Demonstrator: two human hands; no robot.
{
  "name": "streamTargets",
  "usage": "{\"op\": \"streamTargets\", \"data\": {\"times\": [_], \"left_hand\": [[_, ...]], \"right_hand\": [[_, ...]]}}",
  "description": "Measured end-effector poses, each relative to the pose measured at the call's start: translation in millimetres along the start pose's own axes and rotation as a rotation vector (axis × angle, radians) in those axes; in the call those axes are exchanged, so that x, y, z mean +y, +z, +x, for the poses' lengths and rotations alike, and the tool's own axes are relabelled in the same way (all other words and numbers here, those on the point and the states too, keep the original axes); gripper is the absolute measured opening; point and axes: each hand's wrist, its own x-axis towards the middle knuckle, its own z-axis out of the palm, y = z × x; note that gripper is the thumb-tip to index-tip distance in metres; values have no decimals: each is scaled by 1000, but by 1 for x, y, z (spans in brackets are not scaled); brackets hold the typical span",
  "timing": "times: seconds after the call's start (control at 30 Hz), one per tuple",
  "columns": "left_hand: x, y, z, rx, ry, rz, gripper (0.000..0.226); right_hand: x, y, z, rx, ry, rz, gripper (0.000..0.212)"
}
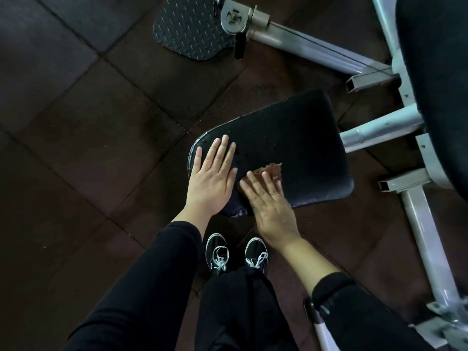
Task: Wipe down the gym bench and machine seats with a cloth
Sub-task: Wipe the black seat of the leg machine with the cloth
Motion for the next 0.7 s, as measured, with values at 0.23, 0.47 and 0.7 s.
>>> {"op": "streamTargets", "data": {"times": [0.23,0.47,0.7], "left_hand": [[3,0,1,16,-8,-3,56],[5,0,0,35,-15,11,56],[6,1,0,54,-24,-10,56]], "right_hand": [[32,-5,-25,-22,-28,-94,51],[19,-8,23,38,115,-68,57],[27,-5,9,12,-53,-126,50]]}}
